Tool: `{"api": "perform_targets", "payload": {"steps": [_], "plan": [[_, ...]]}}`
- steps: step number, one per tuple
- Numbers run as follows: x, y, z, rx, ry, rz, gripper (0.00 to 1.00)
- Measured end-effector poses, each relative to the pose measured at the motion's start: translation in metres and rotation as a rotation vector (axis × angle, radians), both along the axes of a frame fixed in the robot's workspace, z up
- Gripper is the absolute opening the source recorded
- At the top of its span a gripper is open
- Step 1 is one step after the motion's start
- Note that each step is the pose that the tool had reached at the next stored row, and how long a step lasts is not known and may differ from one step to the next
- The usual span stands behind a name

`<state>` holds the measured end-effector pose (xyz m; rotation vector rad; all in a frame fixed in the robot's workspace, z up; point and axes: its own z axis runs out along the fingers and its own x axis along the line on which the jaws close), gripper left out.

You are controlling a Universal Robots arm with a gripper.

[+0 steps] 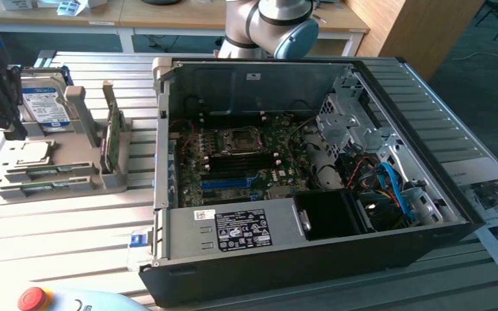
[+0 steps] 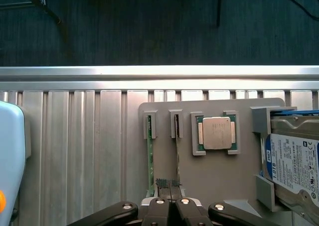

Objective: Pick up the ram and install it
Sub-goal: 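Pick up the ram and move it above insertion slot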

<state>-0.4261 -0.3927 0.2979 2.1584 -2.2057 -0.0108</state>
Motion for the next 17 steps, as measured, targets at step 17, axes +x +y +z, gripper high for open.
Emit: {"api": "perform_targets", "payload": {"steps": [17], "plan": [[0.0000, 0.0000, -0.0001, 0.0002, -0.0002, 0.000, 0.24]]}}
